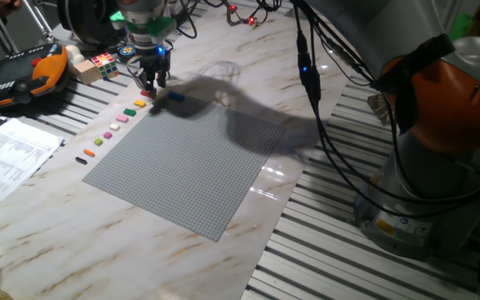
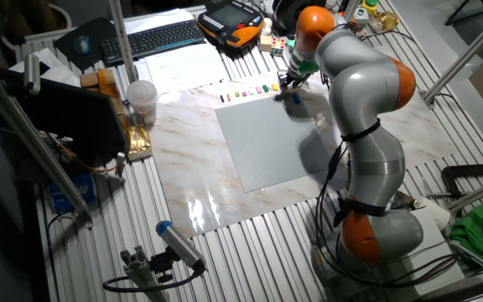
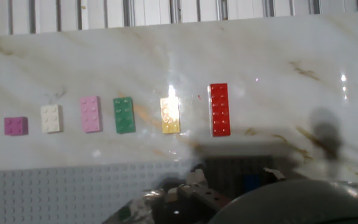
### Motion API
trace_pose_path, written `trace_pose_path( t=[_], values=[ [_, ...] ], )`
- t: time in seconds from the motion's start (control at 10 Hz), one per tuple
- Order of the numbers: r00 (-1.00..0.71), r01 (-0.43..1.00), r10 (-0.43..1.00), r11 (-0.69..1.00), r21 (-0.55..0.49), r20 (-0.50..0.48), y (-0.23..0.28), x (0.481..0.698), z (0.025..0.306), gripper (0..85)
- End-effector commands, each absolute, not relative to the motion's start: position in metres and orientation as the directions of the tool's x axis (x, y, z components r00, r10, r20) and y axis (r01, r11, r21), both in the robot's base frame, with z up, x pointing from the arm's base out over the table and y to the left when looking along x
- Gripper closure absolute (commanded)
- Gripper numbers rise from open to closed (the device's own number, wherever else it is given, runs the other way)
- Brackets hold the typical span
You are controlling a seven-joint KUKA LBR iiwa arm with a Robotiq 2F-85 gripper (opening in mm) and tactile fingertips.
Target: Build with small Lego blocks
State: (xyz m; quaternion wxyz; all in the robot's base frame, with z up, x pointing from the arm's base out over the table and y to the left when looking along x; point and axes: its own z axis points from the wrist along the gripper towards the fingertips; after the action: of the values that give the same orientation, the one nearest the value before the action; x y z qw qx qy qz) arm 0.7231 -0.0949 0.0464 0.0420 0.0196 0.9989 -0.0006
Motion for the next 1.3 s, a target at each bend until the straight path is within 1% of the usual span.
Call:
trace_pose_path(
  t=[0.0, 0.6, 1.0, 1.2],
  values=[
    [-0.996, 0.039, 0.039, 0.999, 0.002, -0.083, -0.0949, 0.7242, 0.0454, 39.3],
    [-0.997, 0.042, 0.043, 0.999, 0.011, -0.070, -0.0954, 0.7256, 0.0424, 40.3],
    [-0.997, 0.050, 0.050, 0.999, -0.004, -0.061, -0.0954, 0.7256, 0.0424, 41.0],
    [-0.998, 0.047, 0.047, 0.999, -0.005, -0.051, -0.0954, 0.7256, 0.0424, 38.7]
  ],
)
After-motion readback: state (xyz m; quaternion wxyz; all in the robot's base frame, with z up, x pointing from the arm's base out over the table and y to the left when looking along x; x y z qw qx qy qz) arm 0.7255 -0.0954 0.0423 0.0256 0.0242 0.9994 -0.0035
